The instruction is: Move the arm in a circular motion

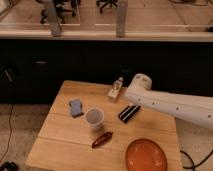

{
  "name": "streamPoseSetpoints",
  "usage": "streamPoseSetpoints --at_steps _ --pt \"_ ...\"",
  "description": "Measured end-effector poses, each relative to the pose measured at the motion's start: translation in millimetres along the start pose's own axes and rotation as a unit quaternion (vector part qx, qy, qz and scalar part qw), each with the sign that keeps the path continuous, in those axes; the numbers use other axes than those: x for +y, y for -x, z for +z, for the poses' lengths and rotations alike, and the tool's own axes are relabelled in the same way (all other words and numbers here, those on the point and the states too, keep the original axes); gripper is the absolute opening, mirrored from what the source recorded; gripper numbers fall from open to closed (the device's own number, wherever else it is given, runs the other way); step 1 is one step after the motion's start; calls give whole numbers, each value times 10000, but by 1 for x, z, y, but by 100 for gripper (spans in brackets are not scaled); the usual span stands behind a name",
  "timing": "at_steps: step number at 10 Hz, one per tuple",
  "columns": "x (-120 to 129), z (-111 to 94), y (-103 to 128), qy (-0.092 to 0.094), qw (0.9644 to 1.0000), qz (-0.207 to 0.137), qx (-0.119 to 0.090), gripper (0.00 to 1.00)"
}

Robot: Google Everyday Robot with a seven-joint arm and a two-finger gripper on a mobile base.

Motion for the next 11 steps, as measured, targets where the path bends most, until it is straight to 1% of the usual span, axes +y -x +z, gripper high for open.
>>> streamPoseSetpoints --at_steps 2,5,11 --pt "9 6 1 3 10000 41 2 80" --pt "13 8 0 -2 9999 126 1 80" --pt "32 16 4 23 9994 341 -35 80"
